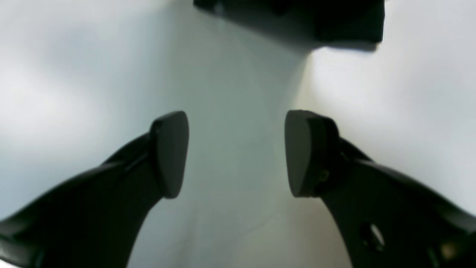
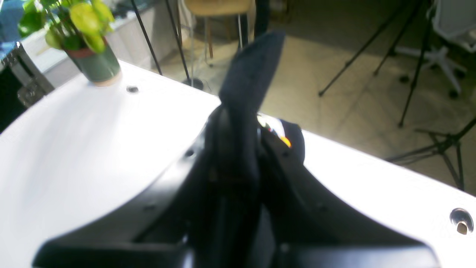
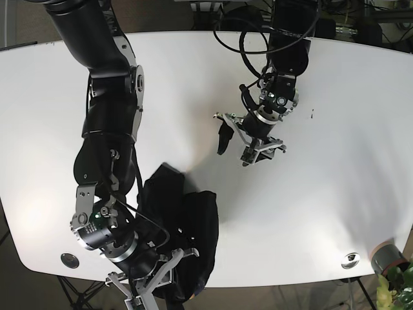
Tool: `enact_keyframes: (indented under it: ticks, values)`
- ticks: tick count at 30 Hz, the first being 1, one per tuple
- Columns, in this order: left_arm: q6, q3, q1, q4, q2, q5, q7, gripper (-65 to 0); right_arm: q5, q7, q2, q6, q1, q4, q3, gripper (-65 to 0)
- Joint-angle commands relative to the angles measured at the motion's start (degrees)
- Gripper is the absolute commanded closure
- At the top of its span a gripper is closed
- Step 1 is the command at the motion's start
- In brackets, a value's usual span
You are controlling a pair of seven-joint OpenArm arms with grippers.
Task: Fold the T-shirt properly
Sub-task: 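Lift the shirt with the right gripper and bring the left gripper over, then grasp the raised shirt fabric with the left gripper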
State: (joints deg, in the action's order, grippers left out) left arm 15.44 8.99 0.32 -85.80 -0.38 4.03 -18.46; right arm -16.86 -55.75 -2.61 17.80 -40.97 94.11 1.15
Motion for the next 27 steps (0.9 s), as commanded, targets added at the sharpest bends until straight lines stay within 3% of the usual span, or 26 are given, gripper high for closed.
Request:
enact_keyframes:
  ticks: [1,15,20,27]
  values:
    - [-0.1,1.4,-2.6,0.0,0.3,-0.5,2.0,-37.8,-0.9,2.5,-0.2,-0.09,-2.6,1.3,0.1,-1.9]
    - [-0.5,6.9,-14.6,23.3,9.1,-0.5,12.8,-37.6,-0.6,2.5,-0.2,-0.09,-6.3,1.0,0.1,-1.9]
    - [-6.3,7.0,-18.8,31.0,9.4,-0.5,17.3,-37.8,-0.6,2.5,-0.2,-0.09,-6.3,1.0,0.1,-1.9]
    - [-9.4,7.0,-22.4,36.8,9.4,-0.9,17.7,-37.8,-0.6,2.5,-0.2,-0.09,-6.3,1.0,0.1,-1.9]
